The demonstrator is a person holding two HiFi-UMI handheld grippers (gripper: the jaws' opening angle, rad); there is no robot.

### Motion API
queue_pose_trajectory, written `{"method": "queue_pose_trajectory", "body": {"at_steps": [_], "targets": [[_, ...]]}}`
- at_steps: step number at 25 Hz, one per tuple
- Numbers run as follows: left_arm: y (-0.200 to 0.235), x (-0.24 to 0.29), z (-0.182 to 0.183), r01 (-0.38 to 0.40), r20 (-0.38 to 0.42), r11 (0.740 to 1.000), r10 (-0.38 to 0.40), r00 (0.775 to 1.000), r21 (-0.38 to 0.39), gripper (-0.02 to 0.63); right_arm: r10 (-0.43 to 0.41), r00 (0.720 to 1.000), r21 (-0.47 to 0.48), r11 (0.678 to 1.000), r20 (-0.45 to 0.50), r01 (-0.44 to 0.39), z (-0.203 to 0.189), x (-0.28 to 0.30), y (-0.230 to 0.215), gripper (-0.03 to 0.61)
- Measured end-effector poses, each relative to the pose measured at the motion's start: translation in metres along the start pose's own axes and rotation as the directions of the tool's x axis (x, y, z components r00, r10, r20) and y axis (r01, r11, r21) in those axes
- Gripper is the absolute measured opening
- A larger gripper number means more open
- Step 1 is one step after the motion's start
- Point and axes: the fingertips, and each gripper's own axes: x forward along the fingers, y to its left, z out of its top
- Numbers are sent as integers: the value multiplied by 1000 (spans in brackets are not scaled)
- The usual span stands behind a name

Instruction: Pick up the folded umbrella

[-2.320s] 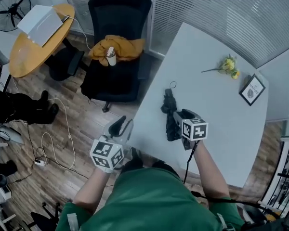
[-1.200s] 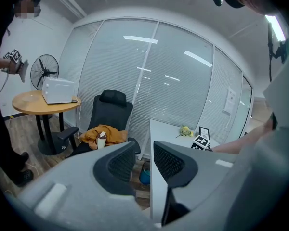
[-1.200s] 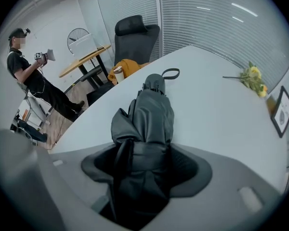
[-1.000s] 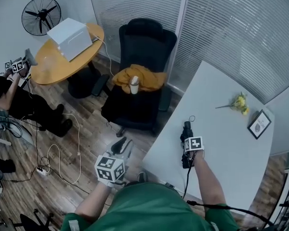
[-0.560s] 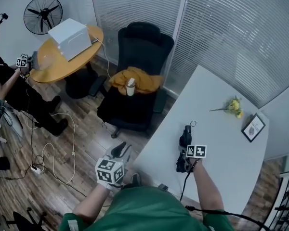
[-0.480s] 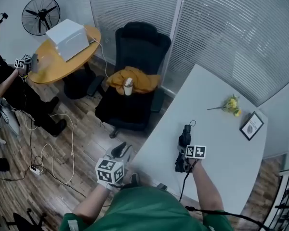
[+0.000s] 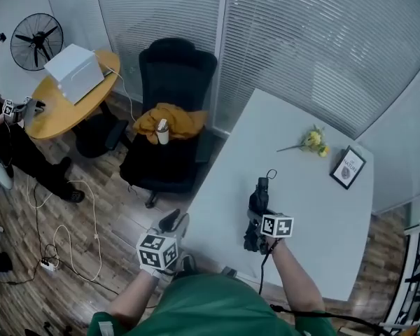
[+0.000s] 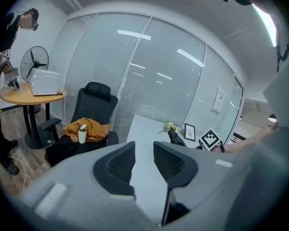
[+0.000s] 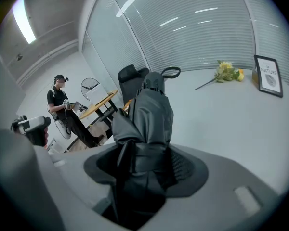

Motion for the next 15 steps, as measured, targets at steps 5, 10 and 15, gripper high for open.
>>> {"method": "queue_pose_trajectory", "body": {"at_steps": [5, 10, 15], "targets": [[-35, 13, 4, 62, 1, 998, -62, 998, 0, 127, 60, 994, 43, 997, 96, -64, 12, -30, 11, 262], [-54, 18, 28, 103, 53, 993, -100, 994, -56, 127, 136, 967, 88, 983, 214, -158, 36, -66, 30, 261], [-62, 18, 43, 124, 80, 990, -119, 990, -59, 126, 208, 914, 88, 964, 348, -252, 65, -115, 53, 261]]}}
